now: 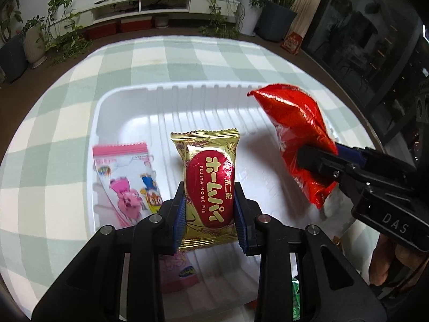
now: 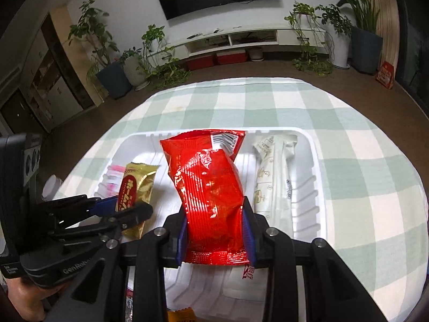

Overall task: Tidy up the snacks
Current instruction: 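Carry the gold pack and red bag into the white tray and release both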

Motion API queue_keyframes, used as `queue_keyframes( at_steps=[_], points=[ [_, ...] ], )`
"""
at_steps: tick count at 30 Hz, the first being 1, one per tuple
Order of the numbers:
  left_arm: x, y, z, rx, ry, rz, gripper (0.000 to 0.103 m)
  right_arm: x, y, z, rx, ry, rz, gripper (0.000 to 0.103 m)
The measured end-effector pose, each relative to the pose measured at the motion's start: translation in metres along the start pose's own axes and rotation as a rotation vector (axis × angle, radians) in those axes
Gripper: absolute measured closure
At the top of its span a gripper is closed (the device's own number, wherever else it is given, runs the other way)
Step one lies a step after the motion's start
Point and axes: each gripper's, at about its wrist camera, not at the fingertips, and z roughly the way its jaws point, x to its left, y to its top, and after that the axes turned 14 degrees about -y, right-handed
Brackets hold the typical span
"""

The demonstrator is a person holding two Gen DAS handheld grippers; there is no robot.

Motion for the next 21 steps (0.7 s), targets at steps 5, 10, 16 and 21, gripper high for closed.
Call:
queue_keyframes(
  at_steps=[5,10,16,21],
  points=[
    [-0.002,-0.007,-0.002,-0.001,0.015,-0.003,0.074,0.002,-0.001,0.007,0.017,-0.014,-0.014,0.067],
    [-0.004,-0.014,-0.005,-0.01,0.018,-0.01,0.074,0.002,-0.005,0.014,0.039,-0.021,-0.017,0.067],
    [-0.008,-0.016,-0.007,-0.01,0.028,-0.01,0.06,0.005,-0.008,0.017,0.038,-0.022,-0.032,0.065],
    [-0.018,-0.016,-0.004,0.001,0.028,0.015,0.045,0.005,-0.01,0.017,0.033,-0.012,-0.034,0.065]
  ],
)
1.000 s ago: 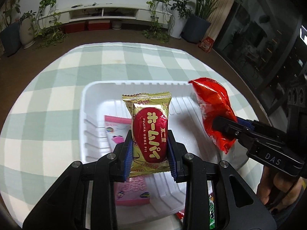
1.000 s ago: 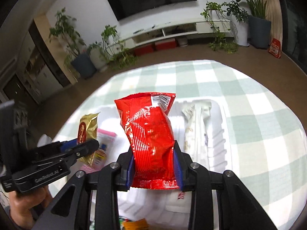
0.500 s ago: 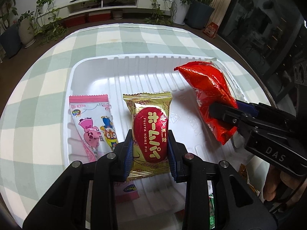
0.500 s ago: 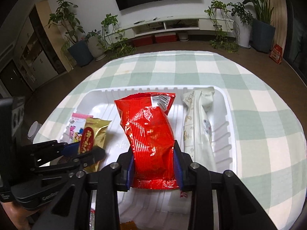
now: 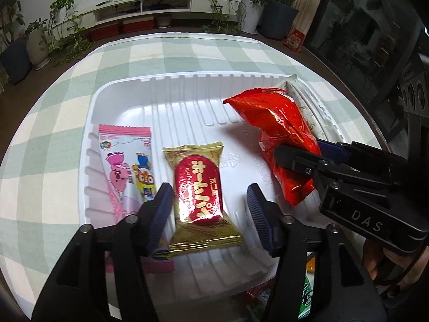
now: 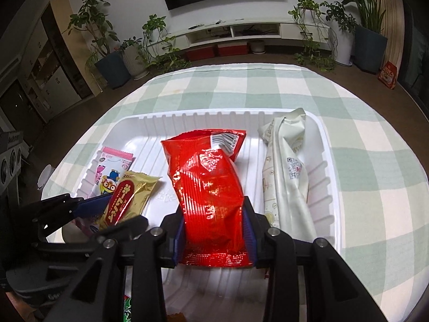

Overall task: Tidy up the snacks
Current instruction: 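Carry the gold pack and red bag into the white tray and release both, then withdraw both tools from the tray back toward the remaining snacks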

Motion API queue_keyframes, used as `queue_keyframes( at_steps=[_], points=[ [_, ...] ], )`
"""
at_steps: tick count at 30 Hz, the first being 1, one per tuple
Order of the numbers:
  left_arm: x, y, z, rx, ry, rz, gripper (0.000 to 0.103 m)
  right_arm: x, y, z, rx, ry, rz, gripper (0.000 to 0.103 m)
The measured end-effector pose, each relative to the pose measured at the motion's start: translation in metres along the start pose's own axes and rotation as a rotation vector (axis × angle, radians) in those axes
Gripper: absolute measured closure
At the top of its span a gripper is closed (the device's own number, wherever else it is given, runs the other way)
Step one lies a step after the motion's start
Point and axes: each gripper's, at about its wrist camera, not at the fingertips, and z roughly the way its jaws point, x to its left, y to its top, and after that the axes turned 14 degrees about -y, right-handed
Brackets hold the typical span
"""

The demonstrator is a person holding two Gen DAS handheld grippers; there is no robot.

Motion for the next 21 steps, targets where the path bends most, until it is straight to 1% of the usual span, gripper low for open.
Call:
queue_keyframes(
  at_steps=[4,5,6,7,8,9,10,12,13,15,16,19,21],
  points=[
    [0.0,0.001,-0.001,-0.003,0.003,0.001,0.044,-0.001,0.0,0.0,-0.001,0.008,0.001,0.062],
    [0.0,0.001,-0.002,-0.005,0.003,0.002,0.043,-0.001,0.0,0.0,-0.002,0.009,0.001,0.06],
    [0.0,0.001,-0.003,-0.007,0.001,0.001,0.041,-0.001,0.001,-0.001,-0.004,0.012,0.002,0.055],
    [0.0,0.002,-0.006,-0.013,-0.001,-0.001,0.038,-0.002,0.001,-0.002,-0.009,0.016,0.006,0.051],
    [0.0,0.003,-0.009,-0.019,-0.002,-0.001,0.035,-0.002,0.001,-0.004,-0.014,0.021,0.009,0.044],
    [-0.001,0.004,-0.013,-0.032,-0.002,0.0,0.028,-0.003,0.002,-0.007,-0.023,0.026,0.015,0.038],
    [-0.002,0.005,-0.018,-0.045,0.004,0.0,0.02,-0.004,0.003,-0.01,-0.033,0.03,0.022,0.035],
    [-0.002,0.007,-0.029,-0.073,0.0,-0.006,0.014,-0.006,0.006,-0.019,-0.057,0.053,0.043,0.024],
    [-0.003,0.007,-0.035,-0.089,0.003,-0.011,0.009,-0.009,0.007,-0.025,-0.076,0.058,0.056,0.022],
    [-0.004,0.006,-0.053,-0.13,0.012,-0.02,0.003,-0.013,0.01,-0.036,-0.117,0.068,0.082,0.014],
    [-0.004,0.004,-0.062,-0.152,0.014,-0.023,0.001,-0.017,0.011,-0.045,-0.149,0.084,0.105,0.012],
    [-0.011,-0.007,-0.094,-0.215,0.025,-0.005,0.001,-0.027,0.015,-0.066,-0.226,0.117,0.163,0.003],
    [-0.018,-0.021,-0.116,-0.27,0.043,0.013,0.001,-0.036,0.016,-0.083,-0.278,0.149,0.204,0.0]
  ],
)
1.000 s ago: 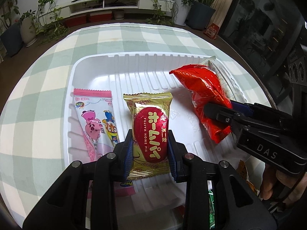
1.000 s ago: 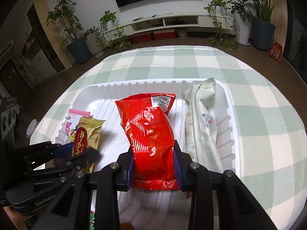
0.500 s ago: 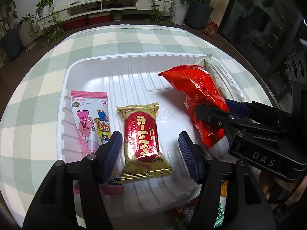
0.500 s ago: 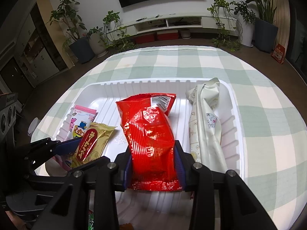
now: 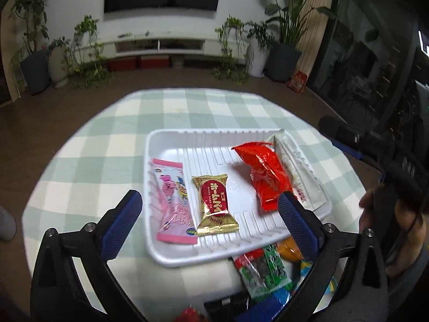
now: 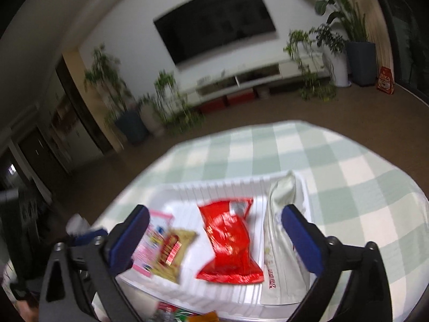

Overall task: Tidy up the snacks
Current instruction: 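Withdraw both tools from the tray back toward the remaining snacks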

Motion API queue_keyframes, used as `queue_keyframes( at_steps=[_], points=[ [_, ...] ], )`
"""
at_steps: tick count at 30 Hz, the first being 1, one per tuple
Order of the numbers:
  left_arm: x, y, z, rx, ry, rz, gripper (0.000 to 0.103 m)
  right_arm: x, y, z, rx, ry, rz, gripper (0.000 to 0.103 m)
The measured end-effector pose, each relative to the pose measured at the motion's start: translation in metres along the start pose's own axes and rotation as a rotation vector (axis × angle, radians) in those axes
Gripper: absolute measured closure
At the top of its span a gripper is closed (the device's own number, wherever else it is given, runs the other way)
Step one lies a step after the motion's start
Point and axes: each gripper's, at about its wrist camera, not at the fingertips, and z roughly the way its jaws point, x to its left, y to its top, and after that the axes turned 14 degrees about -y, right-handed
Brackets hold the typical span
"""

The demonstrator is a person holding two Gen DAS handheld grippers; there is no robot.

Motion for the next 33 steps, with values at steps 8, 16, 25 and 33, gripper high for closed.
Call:
queue_keyframes(
  at_steps=[8,16,25,33],
  points=[
    [-0.018,-0.087,-0.075,-0.029,0.033,-0.101,0.0,-0.023,0.004,-0.066,-0.104,0.063,0.08,0.0],
    [-0.009,-0.187,-0.109,-0.021,-0.046,-0.373,0.001,-0.01,-0.069,-0.105,0.025,0.037,0.005,0.013],
    [-0.028,-0.193,-0.118,-0.074,0.008,-0.28,0.001,0.043,-0.15,-0.109,0.114,-0.028,-0.254,0.034],
    [-0.017,-0.193,-0.121,-0.086,0.014,-0.321,0.001,0.057,-0.166,-0.093,0.158,-0.036,-0.29,0.042]
  ],
)
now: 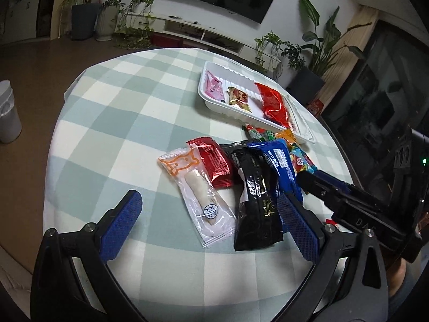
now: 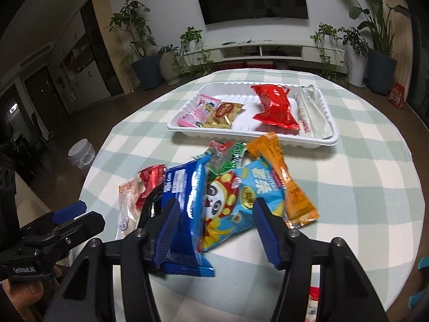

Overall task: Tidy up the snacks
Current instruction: 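Withdraw both tools from the tray back toward the remaining snacks, then grasp the blue cake packet with the right gripper while the left grasps the black packet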

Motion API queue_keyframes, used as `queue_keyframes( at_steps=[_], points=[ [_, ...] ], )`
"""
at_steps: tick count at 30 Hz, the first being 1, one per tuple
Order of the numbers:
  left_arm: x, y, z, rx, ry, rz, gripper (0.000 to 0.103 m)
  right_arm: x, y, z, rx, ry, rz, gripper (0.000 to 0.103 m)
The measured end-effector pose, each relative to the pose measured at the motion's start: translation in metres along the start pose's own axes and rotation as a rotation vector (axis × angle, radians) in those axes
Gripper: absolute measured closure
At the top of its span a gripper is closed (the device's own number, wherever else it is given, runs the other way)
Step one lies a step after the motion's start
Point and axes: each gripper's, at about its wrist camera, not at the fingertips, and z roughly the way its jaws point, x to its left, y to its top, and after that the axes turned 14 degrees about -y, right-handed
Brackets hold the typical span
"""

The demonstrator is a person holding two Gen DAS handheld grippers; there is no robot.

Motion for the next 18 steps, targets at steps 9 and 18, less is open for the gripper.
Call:
queue_keyframes(
  at_steps=[9,18],
  points=[
    [0.006,0.0,0.004,0.013,0.0,-0.022,0.001,0.029,-0.003,0.005,0.004,-0.005,-0.069,0.042],
    [0.005,0.0,0.002,0.001,-0.004,-0.021,0.001,0.037,-0.005,0.002,-0.007,-0.003,-0.123,0.052]
  ],
)
